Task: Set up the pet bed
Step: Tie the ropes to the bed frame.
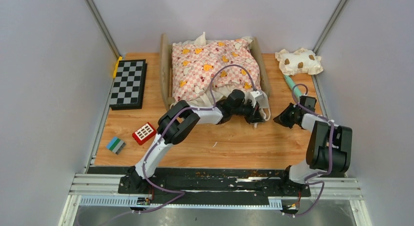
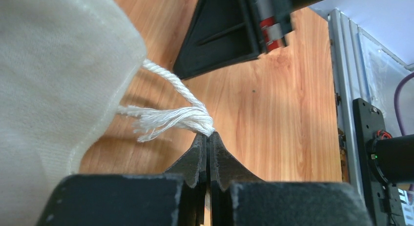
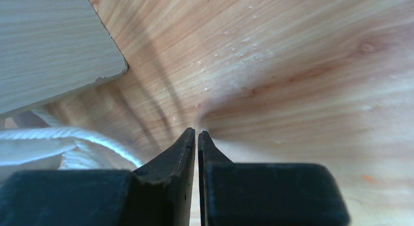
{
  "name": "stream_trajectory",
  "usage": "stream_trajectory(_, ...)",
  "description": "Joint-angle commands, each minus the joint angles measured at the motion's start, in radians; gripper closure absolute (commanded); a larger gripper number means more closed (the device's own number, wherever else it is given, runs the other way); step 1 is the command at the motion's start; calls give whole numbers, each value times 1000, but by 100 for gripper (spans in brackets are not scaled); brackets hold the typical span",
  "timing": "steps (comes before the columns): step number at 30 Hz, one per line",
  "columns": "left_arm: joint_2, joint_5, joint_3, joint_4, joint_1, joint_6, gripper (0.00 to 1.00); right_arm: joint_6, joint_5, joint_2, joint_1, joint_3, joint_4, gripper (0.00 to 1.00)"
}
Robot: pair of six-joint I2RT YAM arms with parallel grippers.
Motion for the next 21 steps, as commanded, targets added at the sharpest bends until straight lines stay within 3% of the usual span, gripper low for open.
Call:
stream_trajectory(1, -91, 37, -3, 54, -3, 1, 100, 51, -128, 78, -3, 25, 143, 91)
stream_trajectory(10, -110, 54, -12, 67, 0, -16, 100, 116, -217, 191, -3, 30, 267, 90)
stream_trajectory(21, -127, 68, -5, 98, 16, -39, 100, 282, -444, 295, -14, -59, 581, 90)
